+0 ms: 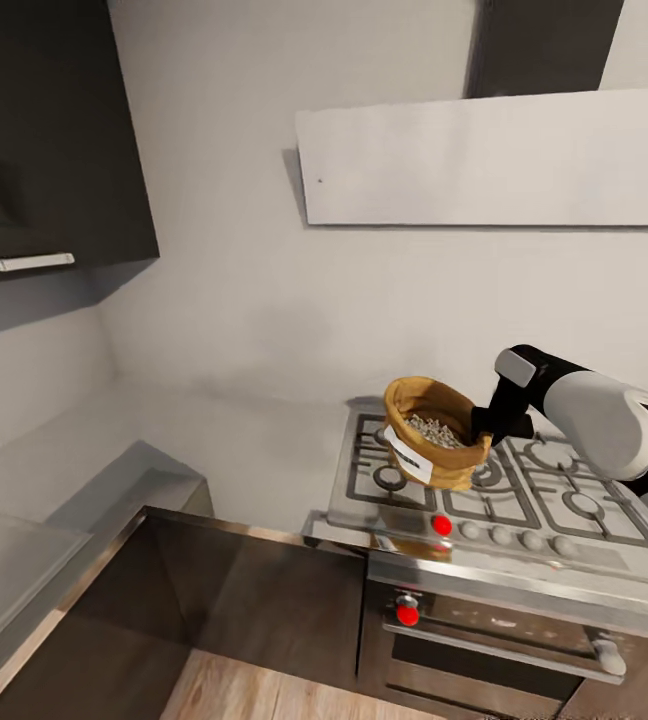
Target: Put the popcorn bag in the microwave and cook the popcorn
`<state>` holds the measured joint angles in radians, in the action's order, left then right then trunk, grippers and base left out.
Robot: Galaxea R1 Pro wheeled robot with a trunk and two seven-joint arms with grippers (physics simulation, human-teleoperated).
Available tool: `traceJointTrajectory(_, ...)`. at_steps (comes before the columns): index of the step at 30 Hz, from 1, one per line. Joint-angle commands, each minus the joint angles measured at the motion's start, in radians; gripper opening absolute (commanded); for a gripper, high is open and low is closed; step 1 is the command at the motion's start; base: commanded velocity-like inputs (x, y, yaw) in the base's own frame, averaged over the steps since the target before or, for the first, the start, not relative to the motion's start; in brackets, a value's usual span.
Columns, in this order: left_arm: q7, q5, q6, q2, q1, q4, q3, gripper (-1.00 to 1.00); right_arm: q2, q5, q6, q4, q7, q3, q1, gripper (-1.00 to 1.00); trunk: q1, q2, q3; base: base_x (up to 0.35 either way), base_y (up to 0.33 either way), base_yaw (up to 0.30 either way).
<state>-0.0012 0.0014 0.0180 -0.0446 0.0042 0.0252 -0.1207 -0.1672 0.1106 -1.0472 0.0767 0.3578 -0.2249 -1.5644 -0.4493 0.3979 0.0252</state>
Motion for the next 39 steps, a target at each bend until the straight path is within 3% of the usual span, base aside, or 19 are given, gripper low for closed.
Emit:
traceJointTrajectory(1, 0.0, 0.0, 0.002, 0.0, 0.0, 0.002, -0.007, 1.0, 0.0, 0.011, 0.0, 0.002, 0.01, -0.002, -0.002, -1.0, -0.001, 0.002, 0.001, 0.0, 0.0, -0.187)
traceJointTrajectory(19, 0.001, 0.0, 0.002, 0.001, 0.0, 0.003, -0.007, 1.0, -0.002, 0.011, 0.0, 0.002, 0.01, -0.002, -0.002, -1.0, -0.001, 0.002, -0.02, -0.013, 0.0, -0.157)
traceJointTrajectory(31, 0.001, 0.0, 0.002, 0.0, 0.0, 0.003, -0.007, 1.0, -0.002, 0.011, 0.0, 0.002, 0.009, -0.002, 0.0, -1.0, -0.001, 0.002, -0.021, -0.284, 0.008, -0.005)
traceJointTrajectory(39, 0.001, 0.0, 0.0, 0.0, 0.0, 0.003, -0.007, 1.0, -0.003, 0.011, 0.0, 0.002, 0.009, -0.002, 0.0, -1.0, -0.001, 0.002, -0.021, -0.116, 0.066, -0.256)
